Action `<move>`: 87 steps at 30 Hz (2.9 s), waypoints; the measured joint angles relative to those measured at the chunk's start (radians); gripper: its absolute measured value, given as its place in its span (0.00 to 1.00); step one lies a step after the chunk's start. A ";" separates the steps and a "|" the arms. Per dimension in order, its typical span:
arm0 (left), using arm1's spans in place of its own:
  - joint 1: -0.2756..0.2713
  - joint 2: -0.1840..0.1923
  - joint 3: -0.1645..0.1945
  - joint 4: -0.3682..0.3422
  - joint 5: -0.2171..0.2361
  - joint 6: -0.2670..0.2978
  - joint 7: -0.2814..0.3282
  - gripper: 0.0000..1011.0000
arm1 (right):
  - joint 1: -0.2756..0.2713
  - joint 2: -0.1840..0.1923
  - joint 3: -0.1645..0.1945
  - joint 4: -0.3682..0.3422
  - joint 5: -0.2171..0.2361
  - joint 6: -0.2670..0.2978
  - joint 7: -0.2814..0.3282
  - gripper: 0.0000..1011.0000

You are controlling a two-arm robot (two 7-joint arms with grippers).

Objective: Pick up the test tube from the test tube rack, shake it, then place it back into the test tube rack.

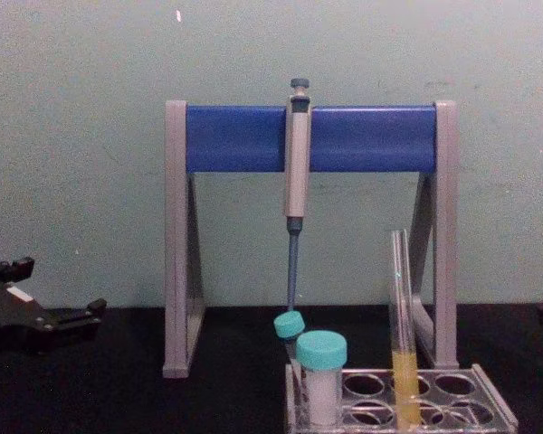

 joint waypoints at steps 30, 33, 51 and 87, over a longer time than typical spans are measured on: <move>0.000 0.000 0.000 0.000 0.000 0.000 0.000 1.00 | 0.000 0.000 0.000 0.000 0.000 0.000 0.000 0.99; 0.000 0.000 0.000 0.000 0.000 0.000 0.000 1.00 | 0.000 0.000 0.000 0.000 0.000 0.000 0.000 0.99; 0.000 0.000 0.000 0.000 0.000 0.000 0.000 1.00 | -0.044 -0.005 0.040 -0.064 0.027 0.022 0.038 0.99; 0.000 0.000 0.000 0.000 0.000 0.000 0.000 1.00 | -0.023 -0.090 0.058 -0.193 0.268 0.309 0.387 0.99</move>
